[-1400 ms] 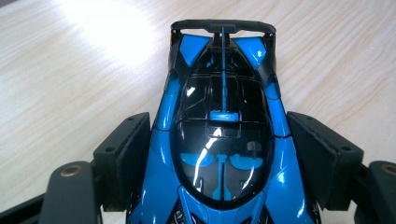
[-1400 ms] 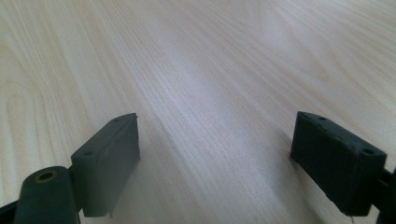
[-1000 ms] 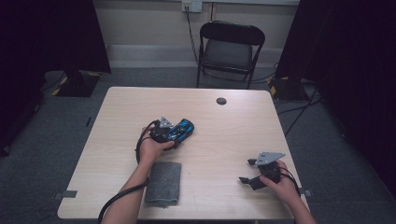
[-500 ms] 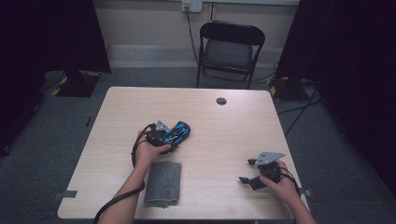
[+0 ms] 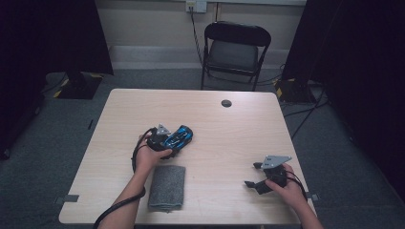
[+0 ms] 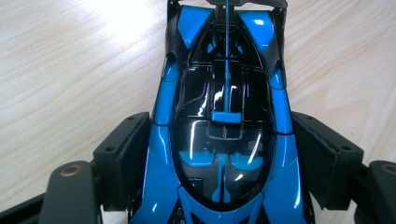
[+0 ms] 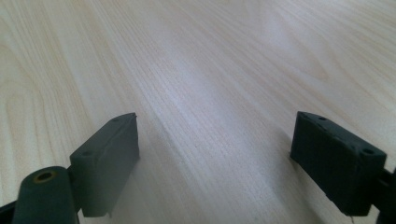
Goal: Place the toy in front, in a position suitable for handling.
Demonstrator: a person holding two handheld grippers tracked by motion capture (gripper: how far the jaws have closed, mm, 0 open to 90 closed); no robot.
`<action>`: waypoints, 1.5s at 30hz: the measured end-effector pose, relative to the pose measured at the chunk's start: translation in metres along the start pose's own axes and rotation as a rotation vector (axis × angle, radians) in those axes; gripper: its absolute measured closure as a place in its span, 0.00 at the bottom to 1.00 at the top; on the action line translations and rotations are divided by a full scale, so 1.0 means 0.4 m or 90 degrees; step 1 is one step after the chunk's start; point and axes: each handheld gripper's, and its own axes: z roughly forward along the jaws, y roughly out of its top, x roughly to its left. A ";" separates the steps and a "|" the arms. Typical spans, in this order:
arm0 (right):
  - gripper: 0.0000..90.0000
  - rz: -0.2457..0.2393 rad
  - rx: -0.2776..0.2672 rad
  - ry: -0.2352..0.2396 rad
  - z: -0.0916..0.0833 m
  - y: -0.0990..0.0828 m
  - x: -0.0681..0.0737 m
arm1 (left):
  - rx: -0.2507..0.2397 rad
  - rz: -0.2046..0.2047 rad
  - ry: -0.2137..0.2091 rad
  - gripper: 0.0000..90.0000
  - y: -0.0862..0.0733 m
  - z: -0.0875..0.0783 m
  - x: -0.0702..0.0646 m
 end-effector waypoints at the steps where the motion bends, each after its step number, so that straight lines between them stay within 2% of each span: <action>1: 0.16 0.000 0.000 0.000 0.000 0.000 0.000 | 0.003 0.002 0.000 0.27 -0.002 -0.003 0.001; 25: 0.16 0.000 0.000 0.000 0.000 0.000 0.000 | 0.005 -0.001 0.001 0.27 -0.015 -0.018 0.002; 30: 0.16 -0.001 0.000 0.000 0.000 0.000 0.000 | 0.007 0.015 0.007 0.24 -0.011 -0.024 0.000; 35: 0.16 0.000 0.000 0.000 0.000 0.000 0.000 | 0.008 0.015 0.002 0.22 -0.002 -0.030 -0.004; 43: 0.16 0.000 0.000 0.000 0.000 0.000 0.000 | -0.012 0.009 -0.003 0.22 -0.004 -0.052 -0.001; 45: 0.16 0.000 0.000 0.000 0.000 0.000 0.000 | -0.016 0.018 0.000 0.22 0.001 -0.062 0.001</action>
